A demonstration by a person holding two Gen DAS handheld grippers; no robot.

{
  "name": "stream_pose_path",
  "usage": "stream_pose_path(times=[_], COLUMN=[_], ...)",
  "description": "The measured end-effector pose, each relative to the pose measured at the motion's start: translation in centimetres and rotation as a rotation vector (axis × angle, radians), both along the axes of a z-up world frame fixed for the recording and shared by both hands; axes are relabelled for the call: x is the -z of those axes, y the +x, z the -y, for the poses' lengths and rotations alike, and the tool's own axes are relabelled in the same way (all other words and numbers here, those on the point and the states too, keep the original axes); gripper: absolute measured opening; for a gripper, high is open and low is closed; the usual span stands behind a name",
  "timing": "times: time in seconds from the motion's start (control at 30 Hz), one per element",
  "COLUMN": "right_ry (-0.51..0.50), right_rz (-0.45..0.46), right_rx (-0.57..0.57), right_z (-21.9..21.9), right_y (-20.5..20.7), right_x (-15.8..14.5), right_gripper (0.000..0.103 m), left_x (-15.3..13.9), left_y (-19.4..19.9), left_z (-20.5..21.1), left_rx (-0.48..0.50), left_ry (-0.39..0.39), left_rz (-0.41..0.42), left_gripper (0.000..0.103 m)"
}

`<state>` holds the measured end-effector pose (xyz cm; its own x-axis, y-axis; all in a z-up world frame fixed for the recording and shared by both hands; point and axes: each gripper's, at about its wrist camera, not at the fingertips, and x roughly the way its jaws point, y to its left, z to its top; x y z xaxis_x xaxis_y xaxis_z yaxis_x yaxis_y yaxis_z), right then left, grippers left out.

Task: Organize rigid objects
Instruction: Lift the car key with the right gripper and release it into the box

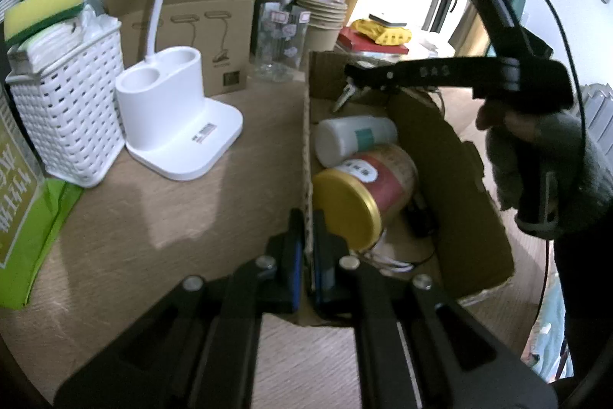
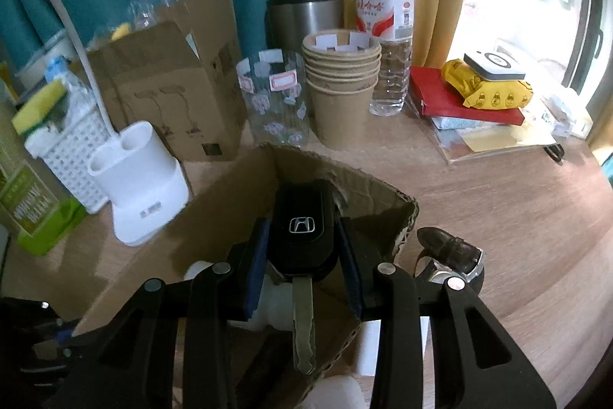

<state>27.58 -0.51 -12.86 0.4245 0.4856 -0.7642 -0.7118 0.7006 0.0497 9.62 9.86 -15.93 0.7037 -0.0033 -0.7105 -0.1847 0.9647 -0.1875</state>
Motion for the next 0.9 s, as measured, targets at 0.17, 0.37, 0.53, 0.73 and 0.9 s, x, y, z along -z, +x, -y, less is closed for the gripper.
stream_pose_path(times=[0.17, 0.37, 0.53, 0.73, 0.9], right_ry=[-0.081, -0.121, -0.117, -0.060, 0.003], right_rz=[0.018, 0.040, 0.039, 0.041, 0.071], right_rx=[-0.001, -0.006, 0.002, 0.010, 0.047], right_z=[-0.5, -0.8, -0.5, 0.8, 2.6], right_y=[0.0, -0.2, -0.2, -0.8, -1.5], right_x=[1.2, 1.4, 1.2, -0.4, -2.8], right_gripper=[0.037, 0.038, 0.039, 0.050, 0.058], left_x=[0.0, 0.0, 0.0, 0.1, 0.1], left_y=[0.0, 0.0, -0.1, 0.0, -0.1], left_z=[0.1, 0.0, 0.0, -0.1, -0.1], left_rx=[0.001, 0.002, 0.001, 0.000, 0.000], left_ry=[-0.001, -0.002, -0.002, 0.001, 0.002], left_rz=[0.001, 0.002, 0.002, 0.003, 0.003], left_gripper=[0.004, 0.005, 0.005, 0.005, 0.005])
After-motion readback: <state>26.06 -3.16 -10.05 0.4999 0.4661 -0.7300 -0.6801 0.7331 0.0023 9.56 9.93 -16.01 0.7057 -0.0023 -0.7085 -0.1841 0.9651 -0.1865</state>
